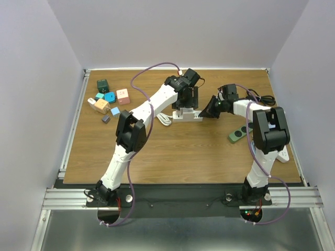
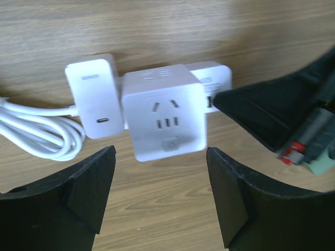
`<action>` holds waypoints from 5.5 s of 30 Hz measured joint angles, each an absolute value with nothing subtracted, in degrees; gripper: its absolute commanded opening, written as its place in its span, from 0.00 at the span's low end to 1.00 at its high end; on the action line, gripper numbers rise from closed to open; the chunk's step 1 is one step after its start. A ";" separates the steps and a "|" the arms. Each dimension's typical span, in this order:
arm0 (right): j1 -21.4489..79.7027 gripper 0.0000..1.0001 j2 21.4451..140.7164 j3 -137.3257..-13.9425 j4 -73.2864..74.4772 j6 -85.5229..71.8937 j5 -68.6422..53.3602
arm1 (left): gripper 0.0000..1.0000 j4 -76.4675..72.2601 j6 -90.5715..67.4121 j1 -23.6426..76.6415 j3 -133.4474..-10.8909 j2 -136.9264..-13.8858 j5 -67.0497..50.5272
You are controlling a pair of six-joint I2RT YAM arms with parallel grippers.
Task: Pull the plug off the socket
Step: Remove the plug from the socket.
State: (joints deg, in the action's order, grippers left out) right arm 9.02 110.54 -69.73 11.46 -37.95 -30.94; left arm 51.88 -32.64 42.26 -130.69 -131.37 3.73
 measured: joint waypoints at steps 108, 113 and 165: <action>15.25 0.01 118.39 -79.66 15.62 -31.07 -24.84 | 0.00 51.92 -21.98 42.41 -134.02 -138.63 8.51; 15.29 0.00 118.52 -79.85 15.88 -30.89 -24.77 | 0.00 51.79 -22.44 42.30 -133.99 -138.61 8.38; 10.57 0.01 107.39 -74.48 23.88 -31.90 -28.29 | 0.00 32.69 -28.84 43.00 -101.25 -117.05 14.20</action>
